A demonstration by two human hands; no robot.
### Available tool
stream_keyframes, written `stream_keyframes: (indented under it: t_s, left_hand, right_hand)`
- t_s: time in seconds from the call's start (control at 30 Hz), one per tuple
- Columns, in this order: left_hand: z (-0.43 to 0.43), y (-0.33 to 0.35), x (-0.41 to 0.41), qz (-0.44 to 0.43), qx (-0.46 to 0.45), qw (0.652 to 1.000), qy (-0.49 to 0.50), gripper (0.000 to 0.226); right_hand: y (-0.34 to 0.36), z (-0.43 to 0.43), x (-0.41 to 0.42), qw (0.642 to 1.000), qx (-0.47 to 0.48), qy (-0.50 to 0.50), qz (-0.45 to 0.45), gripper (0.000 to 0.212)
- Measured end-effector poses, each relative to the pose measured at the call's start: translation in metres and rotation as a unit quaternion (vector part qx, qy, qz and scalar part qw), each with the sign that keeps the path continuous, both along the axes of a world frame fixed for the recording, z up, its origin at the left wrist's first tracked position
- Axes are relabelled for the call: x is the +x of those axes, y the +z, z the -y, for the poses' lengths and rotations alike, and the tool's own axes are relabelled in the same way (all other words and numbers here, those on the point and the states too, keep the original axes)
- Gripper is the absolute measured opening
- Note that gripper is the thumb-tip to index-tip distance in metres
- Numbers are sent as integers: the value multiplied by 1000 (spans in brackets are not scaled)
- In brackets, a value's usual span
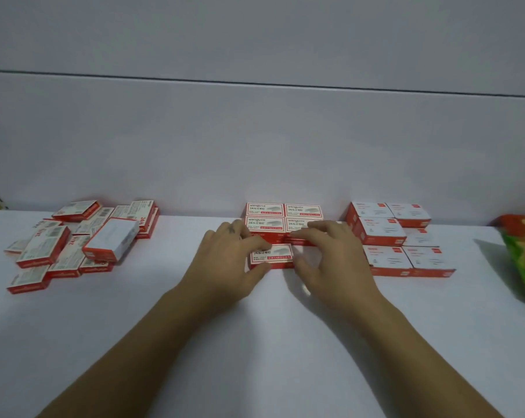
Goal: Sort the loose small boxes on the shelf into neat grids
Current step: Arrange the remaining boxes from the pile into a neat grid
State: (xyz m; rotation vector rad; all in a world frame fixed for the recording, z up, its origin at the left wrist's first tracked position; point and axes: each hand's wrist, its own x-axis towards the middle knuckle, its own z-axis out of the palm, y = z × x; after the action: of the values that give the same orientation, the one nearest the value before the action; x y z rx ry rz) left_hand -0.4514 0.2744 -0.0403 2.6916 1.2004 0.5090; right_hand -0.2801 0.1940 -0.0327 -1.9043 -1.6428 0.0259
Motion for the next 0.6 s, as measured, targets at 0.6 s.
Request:
stream_keyframes:
  t_s: [0.6]
  left_hand:
    - [0,-8,-6,47,-9,996,74,58]
  right_hand:
    - [0,-10,-2,991,-40,-42,122,58]
